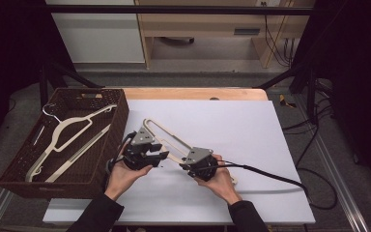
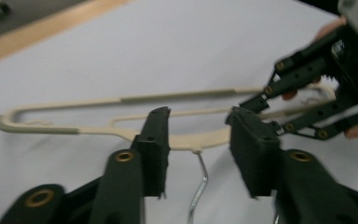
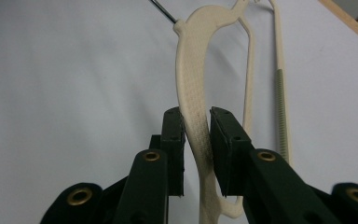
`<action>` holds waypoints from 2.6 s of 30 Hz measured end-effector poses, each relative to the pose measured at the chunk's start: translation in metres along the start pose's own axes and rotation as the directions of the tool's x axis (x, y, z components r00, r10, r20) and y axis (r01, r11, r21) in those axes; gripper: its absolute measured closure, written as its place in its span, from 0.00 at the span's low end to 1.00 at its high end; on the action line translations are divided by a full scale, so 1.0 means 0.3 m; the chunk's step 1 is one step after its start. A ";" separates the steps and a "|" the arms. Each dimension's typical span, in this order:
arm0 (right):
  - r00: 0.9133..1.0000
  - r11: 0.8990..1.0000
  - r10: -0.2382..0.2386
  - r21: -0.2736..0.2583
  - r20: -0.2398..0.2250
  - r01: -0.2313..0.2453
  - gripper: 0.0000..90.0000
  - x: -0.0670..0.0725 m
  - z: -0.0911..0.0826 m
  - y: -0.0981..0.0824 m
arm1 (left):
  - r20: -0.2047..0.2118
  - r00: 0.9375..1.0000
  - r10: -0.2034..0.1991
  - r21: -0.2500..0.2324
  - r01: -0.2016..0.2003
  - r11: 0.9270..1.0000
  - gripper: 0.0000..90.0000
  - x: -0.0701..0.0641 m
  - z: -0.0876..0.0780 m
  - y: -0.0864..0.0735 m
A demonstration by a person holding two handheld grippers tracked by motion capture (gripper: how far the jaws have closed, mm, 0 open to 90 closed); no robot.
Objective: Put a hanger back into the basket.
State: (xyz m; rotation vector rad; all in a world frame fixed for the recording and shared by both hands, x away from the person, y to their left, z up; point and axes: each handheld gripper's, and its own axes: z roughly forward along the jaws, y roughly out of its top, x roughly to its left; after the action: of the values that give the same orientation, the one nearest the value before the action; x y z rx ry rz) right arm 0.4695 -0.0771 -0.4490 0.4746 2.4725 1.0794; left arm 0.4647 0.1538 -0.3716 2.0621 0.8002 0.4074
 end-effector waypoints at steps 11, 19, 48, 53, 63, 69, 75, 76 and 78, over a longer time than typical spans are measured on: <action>1.000 1.000 0.018 -0.022 0.024 -0.017 0.91 -0.025 -0.074 0.024 | -0.029 0.999 -0.042 -0.168 0.037 0.985 0.30 0.076 -0.136 -0.013; 0.996 0.999 0.033 -0.018 0.087 -0.031 0.93 -0.052 -0.123 0.026 | -0.007 1.000 -0.004 -0.172 0.003 0.985 0.22 0.068 -0.150 -0.031; 0.977 0.993 0.065 -0.087 -0.202 -0.084 0.97 -0.043 -0.232 0.063 | 0.067 0.986 0.153 -0.025 -0.152 0.988 0.27 0.011 -0.062 -0.079; 0.967 0.993 0.056 -0.088 -0.248 -0.080 0.97 -0.028 -0.227 0.070 | 0.090 0.976 0.199 0.014 -0.201 0.979 0.44 -0.006 -0.025 -0.081; 0.961 0.993 0.049 -0.090 -0.271 -0.076 0.97 -0.025 -0.232 0.076 | 0.090 0.961 0.261 0.034 -0.265 0.964 0.74 -0.030 -0.025 -0.076; 0.977 0.987 0.070 -0.131 -0.200 -0.098 0.90 -0.042 -0.247 0.072 | 0.099 0.958 0.270 0.033 -0.274 0.961 0.84 -0.053 -0.038 -0.067; 0.988 0.981 0.097 -0.155 -0.118 -0.115 0.75 -0.056 -0.257 0.067 | 0.158 0.952 0.261 0.034 -0.269 0.963 0.92 -0.092 -0.046 -0.055; 0.990 0.980 0.097 -0.164 -0.103 -0.113 0.71 -0.056 -0.257 0.067 | 0.173 0.951 0.257 0.032 -0.266 0.963 0.93 -0.099 -0.045 -0.055; 0.992 0.979 0.098 -0.170 -0.080 -0.110 0.65 -0.057 -0.259 0.067 | 0.188 0.952 0.242 0.030 -0.252 0.967 0.96 -0.115 -0.043 -0.053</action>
State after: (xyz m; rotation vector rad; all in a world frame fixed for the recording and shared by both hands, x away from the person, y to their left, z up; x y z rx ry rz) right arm 0.4496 -0.1199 -0.3817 0.5243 2.4081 1.3637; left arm 0.4258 0.1451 -0.3768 2.2215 0.4481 0.3297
